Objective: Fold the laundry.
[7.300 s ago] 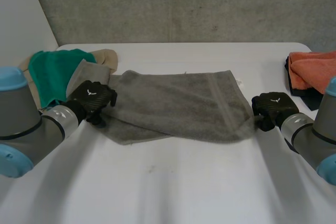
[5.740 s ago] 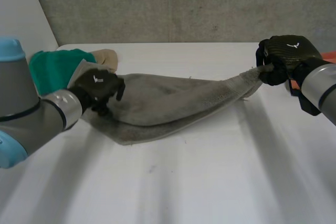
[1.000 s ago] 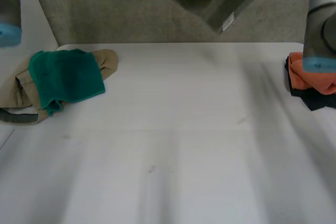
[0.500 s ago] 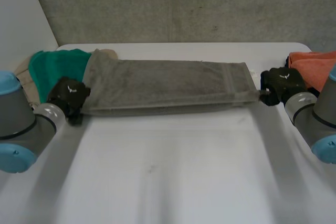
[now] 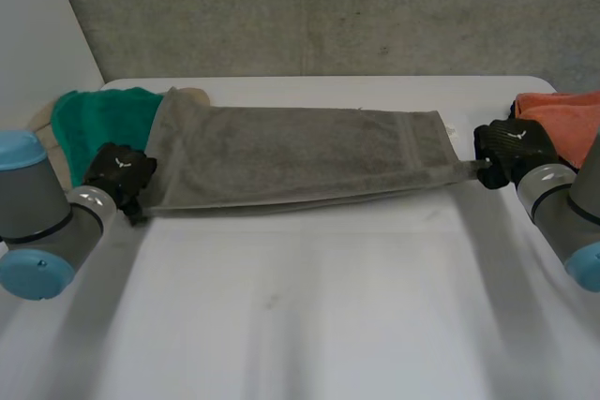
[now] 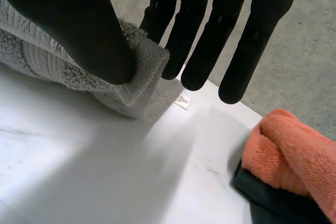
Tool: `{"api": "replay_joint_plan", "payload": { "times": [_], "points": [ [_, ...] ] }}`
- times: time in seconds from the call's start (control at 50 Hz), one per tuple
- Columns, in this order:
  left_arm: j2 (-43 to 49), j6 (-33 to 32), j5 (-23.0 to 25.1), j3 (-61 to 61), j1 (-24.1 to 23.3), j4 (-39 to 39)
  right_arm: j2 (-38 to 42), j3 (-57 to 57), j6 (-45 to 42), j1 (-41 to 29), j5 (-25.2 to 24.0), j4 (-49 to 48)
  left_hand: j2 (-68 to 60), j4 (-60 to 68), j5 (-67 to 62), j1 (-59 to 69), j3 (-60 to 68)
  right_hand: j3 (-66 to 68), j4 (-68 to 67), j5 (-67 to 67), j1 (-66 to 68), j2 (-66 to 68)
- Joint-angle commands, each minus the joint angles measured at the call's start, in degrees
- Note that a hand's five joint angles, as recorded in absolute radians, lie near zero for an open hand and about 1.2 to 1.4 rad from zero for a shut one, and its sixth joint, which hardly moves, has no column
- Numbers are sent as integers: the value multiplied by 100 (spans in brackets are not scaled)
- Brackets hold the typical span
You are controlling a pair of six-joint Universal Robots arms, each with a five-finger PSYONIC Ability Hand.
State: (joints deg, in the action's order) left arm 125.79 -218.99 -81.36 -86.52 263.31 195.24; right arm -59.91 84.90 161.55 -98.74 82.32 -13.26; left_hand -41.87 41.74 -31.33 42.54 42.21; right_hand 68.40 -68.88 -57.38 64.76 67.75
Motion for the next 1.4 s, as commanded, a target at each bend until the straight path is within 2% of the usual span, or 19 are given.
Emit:
{"api": "replay_joint_plan", "payload": {
  "times": [0.02, 0.14, 0.3, 0.46, 0.66, 0.68, 0.74, 0.9, 0.94, 1.02, 1.04, 1.1, 1.18, 1.26, 1.32, 1.4],
  "points": [
    [130, -127, 67, 12, 98, -30, -12, -17, -27, 75, 20, -2, -434, 447, -487, 367, 400, 1160, -1112, -1262, 1524, 1225],
    [209, -276, 129, 56, 142, -30, -12, -8, -27, 48, 91, 7, -434, 447, -487, 367, 400, 1160, -1112, -1262, 1524, 1225],
    [315, -162, 401, 223, 133, -109, -29, 36, -27, 13, 108, 7, -552, 565, -605, 485, 518, 1160, -1112, -1262, 1524, 1225],
    [376, -127, 384, 355, 142, -425, -82, 53, -35, 83, 108, -2, -66, 79, -119, -1, 31, 1160, -1112, -1262, 1524, 1225],
    [543, -267, 323, 653, 28, -575, -82, 44, -35, 66, 108, -2, -97, 110, -151, 30, 63, 1160, -1112, -1262, 1524, 1225],
    [552, -267, 331, 680, 10, -575, -82, 53, -35, 57, 117, -2, -214, 227, -267, 147, 180, 1160, -1112, -1262, 1524, 1225],
    [570, -250, 297, 794, -34, -619, -135, 62, -35, 66, 117, -2, -3800, 3813, -3853, 3733, 3765, 1160, -1112, -1262, 1524, 1225],
    [114, -267, 41, 593, -86, -909, -301, 71, -88, 92, 82, 51, -3813, 3826, -3867, 3746, 3779, 1160, -1112, -1262, 1524, 1225],
    [-36, -320, 68, 461, -60, -988, -337, 44, -263, 92, 64, 147, -3813, 3826, -3867, 3746, 3779, 1160, -1112, -1262, 1524, 1225],
    [-580, -732, 68, 13, 10, -1400, -460, 27, -1228, 92, -41, 911, -3813, 3826, -3867, 3746, 3779, 1160, -1112, -1262, 1524, 1225],
    [-825, -1029, 50, -205, 36, -1680, -512, 9, -1857, 153, -58, 1478, -3813, 3826, -3867, 3746, 3779, 1160, -1112, -1262, 1524, 1225],
    [-1352, -1705, 33, -680, 124, -2425, -644, 53, -2966, 364, 2, 2577, -3813, 3826, -3867, 3746, 3779, 1160, -1112, -1262, 1524, 1225],
    [-1880, -2497, 120, -1138, 282, -3358, -828, 211, -4083, 680, 38, 3677, -3813, 3826, -3867, 3746, 3779, 1160, -1112, -1262, 1524, 1225],
    [-2163, -2851, 287, -1236, 248, -3783, -908, 238, -4263, 725, 29, 3804, -3813, 3826, -3867, 3746, 3779, 1160, -1112, -1262, 1524, 1225],
    [-2181, -2729, 314, -1113, 134, -3722, -873, 168, -4097, 690, 12, 3708, -3813, 3826, -3867, 3746, 3779, 1160, -1112, -1262, 1524, 1225],
    [-2059, -2255, 174, -692, -191, -3441, -654, -17, -3657, 602, 29, 3418, -3813, 3826, -3867, 3746, 3779, 1160, -1112, -1262, 1524, 1225]
  ]
}}
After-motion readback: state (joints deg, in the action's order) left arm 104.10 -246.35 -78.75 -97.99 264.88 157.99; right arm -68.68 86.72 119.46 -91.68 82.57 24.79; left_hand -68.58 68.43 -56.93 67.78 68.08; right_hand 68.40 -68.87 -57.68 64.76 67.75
